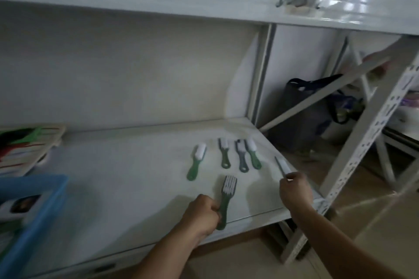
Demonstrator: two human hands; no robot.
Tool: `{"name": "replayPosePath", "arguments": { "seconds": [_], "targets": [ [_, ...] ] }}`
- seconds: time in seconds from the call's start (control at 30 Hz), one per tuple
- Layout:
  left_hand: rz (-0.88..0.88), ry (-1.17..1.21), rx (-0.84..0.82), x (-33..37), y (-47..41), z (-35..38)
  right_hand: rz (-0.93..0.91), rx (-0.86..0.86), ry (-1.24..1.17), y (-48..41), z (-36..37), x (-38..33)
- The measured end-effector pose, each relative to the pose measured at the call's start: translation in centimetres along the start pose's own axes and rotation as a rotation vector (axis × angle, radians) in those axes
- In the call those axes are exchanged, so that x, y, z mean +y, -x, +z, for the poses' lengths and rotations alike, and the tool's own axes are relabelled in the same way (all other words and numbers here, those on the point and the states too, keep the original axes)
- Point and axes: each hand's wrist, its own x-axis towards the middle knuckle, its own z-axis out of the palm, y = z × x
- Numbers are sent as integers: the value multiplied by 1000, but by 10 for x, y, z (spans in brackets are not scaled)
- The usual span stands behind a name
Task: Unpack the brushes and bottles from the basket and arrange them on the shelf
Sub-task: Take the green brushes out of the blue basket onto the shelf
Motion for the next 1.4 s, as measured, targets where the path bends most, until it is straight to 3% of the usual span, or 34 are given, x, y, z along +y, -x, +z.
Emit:
{"name": "replayPosePath", "arguments": {
  "seconds": [0.23,0.4,0.5,0.63,0.87,1.1,1.23,1.4],
  "targets": [
    [-14,-245,134,43,-52,35,-79,-66,300,-45,2,20],
    [28,-220,185,54,-55,37,-199,-154,474,-50,7,13],
    [102,-193,238,43,-36,22,-236,-160,446,-35,4,6],
    [151,-166,317,10,9,-25,-273,-124,335,-1,4,-7],
    [107,-177,607,-62,92,-149,-601,-248,207,100,52,-73],
    [-212,-360,866,-152,146,-267,-902,-541,57,234,124,-172],
    [-318,-539,876,-188,158,-306,-1041,-705,133,294,172,-213],
    [-238,-891,604,-197,135,-317,-1420,-761,554,347,218,-247]
  ]
}}
